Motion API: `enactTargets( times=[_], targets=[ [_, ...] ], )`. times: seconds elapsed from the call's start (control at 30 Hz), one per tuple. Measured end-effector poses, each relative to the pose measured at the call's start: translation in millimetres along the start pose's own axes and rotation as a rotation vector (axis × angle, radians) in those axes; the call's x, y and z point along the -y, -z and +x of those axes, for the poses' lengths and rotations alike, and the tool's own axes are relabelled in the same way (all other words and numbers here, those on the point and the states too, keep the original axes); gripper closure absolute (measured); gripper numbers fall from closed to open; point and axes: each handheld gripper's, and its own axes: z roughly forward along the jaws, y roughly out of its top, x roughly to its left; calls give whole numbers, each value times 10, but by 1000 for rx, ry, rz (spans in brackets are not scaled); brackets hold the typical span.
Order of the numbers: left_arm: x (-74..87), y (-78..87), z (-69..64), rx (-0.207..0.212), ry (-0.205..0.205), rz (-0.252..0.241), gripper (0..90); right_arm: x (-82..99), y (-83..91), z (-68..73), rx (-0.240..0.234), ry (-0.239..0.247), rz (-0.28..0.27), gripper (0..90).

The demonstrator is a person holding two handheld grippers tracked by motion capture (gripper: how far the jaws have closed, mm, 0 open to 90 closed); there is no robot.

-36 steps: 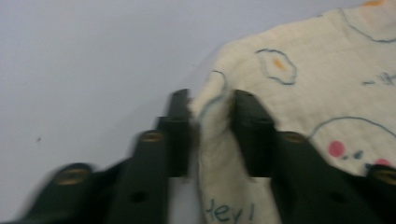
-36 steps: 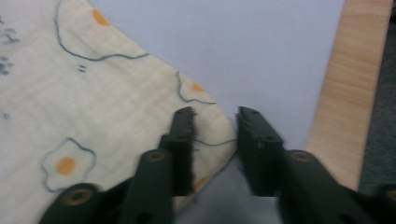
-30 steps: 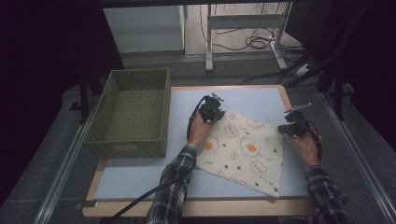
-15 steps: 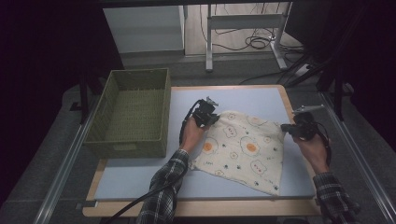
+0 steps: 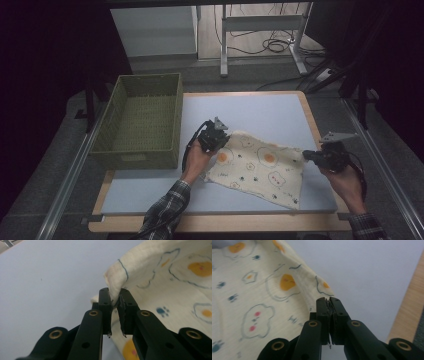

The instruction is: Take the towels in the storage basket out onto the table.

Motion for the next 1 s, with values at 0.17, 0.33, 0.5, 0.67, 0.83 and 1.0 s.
enactTargets(
  times=[0.17,0.33,0.5,0.67,0.83,1.0],
  targets=[
    [164,173,-87,3,-10,-8,821,122,143,239,-31,44,-4,864],
    [287,351,-193,14,-23,-34,830,210,248,425,-54,74,-4,864],
    [407,466,-296,21,-36,-40,838,316,312,616,-81,105,11,864],
    [568,538,-380,43,-34,-16,828,462,318,752,-107,114,35,863],
    [707,624,-416,26,-7,19,644,621,324,799,-153,107,63,800],
    [761,710,-419,25,28,41,590,636,463,743,-142,81,27,749]
  ],
)
